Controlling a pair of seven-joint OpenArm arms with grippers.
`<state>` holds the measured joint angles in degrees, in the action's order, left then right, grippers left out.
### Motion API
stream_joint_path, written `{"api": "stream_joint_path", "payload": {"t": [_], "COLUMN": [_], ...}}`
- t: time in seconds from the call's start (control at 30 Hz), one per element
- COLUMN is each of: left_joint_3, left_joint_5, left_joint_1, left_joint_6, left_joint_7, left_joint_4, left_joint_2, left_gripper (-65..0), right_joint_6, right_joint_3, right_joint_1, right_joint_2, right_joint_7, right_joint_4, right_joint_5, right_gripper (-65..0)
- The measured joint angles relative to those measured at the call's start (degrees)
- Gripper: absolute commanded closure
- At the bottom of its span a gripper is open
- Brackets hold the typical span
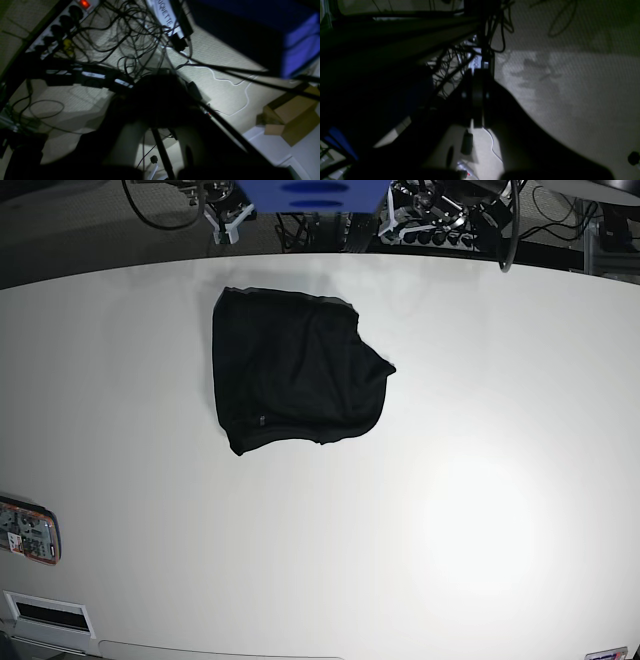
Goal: Fold the T-shirt properly
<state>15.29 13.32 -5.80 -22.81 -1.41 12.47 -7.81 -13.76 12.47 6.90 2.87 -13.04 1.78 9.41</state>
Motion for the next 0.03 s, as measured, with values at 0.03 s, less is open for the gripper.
{"api": "stream_joint_path", "payload": {"t": [0.03], "left_joint_3": [-0.07], "left_joint_5": [0.02], "left_joint_1": [0.31], "left_joint_6": [-0.02], "left_joint_7": [0.15], "left_joint_4": [-0.04], "left_joint_2": [-0.07], "left_gripper": [0.0], "right_joint_6": [0.00], "right_joint_3": [0.00], "right_joint_1": [-0.09], "right_joint_2": [0.00], "right_joint_7": [-0.22], "right_joint_4": [0.00], "right_joint_5": [0.00], "right_gripper": [0.0]}}
